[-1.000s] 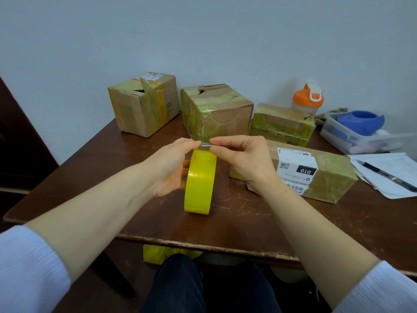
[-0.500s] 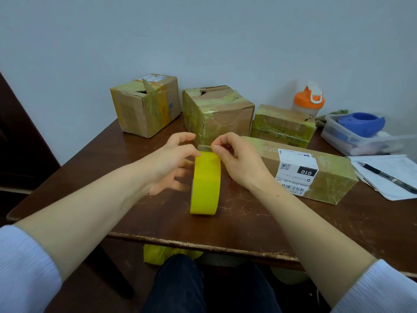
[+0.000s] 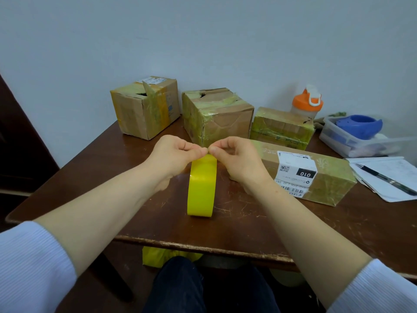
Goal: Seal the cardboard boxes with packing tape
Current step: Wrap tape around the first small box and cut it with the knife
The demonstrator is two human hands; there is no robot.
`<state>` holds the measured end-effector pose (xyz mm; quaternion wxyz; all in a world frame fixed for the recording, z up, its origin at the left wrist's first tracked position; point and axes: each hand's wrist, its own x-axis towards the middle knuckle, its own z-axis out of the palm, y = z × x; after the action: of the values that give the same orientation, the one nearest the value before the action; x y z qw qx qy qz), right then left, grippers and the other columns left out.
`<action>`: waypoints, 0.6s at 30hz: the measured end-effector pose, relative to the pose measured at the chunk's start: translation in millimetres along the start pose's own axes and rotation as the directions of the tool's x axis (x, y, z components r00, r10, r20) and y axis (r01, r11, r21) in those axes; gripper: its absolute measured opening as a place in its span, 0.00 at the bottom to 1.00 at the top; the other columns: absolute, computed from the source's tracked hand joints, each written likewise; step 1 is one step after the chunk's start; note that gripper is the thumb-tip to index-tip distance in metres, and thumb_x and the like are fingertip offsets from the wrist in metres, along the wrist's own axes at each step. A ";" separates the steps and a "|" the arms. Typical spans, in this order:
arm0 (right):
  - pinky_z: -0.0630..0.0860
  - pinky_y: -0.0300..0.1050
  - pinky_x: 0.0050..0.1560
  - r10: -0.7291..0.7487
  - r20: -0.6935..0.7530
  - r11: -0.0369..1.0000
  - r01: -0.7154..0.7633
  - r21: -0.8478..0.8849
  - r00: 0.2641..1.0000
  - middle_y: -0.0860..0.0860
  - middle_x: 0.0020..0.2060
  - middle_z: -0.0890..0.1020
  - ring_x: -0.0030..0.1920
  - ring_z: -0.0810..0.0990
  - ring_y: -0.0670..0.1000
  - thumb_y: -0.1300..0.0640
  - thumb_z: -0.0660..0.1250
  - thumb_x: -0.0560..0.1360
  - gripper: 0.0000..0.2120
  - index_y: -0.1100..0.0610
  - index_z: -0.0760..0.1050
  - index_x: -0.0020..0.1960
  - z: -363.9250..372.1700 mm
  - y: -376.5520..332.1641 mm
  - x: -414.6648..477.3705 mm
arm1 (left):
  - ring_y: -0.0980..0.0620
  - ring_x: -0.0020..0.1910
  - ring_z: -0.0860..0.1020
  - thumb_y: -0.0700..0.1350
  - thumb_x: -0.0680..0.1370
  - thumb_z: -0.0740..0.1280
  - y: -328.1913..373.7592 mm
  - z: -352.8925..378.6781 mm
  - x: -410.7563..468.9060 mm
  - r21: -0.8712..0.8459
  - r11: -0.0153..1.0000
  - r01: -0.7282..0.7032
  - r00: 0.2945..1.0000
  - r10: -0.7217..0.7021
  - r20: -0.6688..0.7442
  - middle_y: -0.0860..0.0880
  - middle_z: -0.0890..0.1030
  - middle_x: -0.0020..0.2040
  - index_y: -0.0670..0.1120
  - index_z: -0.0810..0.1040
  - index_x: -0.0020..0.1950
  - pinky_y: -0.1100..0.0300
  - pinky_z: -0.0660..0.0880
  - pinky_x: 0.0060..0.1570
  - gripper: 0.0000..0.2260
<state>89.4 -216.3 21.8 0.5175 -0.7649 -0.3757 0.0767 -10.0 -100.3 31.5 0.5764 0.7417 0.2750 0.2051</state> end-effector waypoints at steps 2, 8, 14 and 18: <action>0.74 0.37 0.37 0.074 -0.020 0.992 -0.071 0.105 0.997 0.46 0.35 0.81 0.37 0.79 0.44 0.58 0.69 0.74 0.07 0.50 0.78 0.39 -0.1 1.6 1.0 | 0.45 0.50 0.82 0.45 0.69 0.76 -1.9 0.9 -0.8 -0.120 0.988 0.098 0.995 -0.101 -0.017 0.42 0.83 0.49 0.42 0.80 0.47 0.50 0.81 0.47 0.11; 0.78 0.43 0.39 0.128 -0.059 0.980 -0.117 0.163 0.990 0.47 0.35 0.81 0.37 0.79 0.46 0.60 0.70 0.73 0.07 0.50 0.79 0.39 13.2 3.2 7.4 | 0.47 0.48 0.83 0.39 0.68 0.74 1.4 0.6 -10.1 -0.178 0.918 0.355 0.920 -0.308 0.242 0.41 0.83 0.51 0.37 0.71 0.66 0.54 0.80 0.41 0.28; 0.80 0.45 0.41 0.178 -0.181 0.982 -0.164 0.089 0.967 0.46 0.46 0.74 0.43 0.80 0.47 0.64 0.63 0.76 0.17 0.54 0.69 0.63 1.1 23.5 19.1 | 0.43 0.63 0.73 0.44 0.66 0.79 -12.4 -22.8 27.3 0.314 0.938 0.147 0.989 -0.133 -0.064 0.44 0.72 0.67 0.45 0.57 0.76 0.47 0.71 0.61 0.45; 0.74 0.40 0.46 0.087 -0.200 0.980 -0.120 -0.159 0.976 0.45 0.48 0.76 0.42 0.74 0.42 0.63 0.62 0.76 0.14 0.52 0.73 0.60 -18.2 46.1 15.3 | 0.41 0.61 0.73 0.46 0.71 0.73 -37.4 -30.7 41.6 0.868 0.493 0.057 0.996 0.032 -0.084 0.42 0.74 0.62 0.44 0.57 0.73 0.52 0.72 0.51 0.37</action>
<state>132.3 -228.0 -4.9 0.4796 -0.8286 -0.2888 -0.0030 -3.7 -43.8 2.4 0.1133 0.9191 0.3715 0.0671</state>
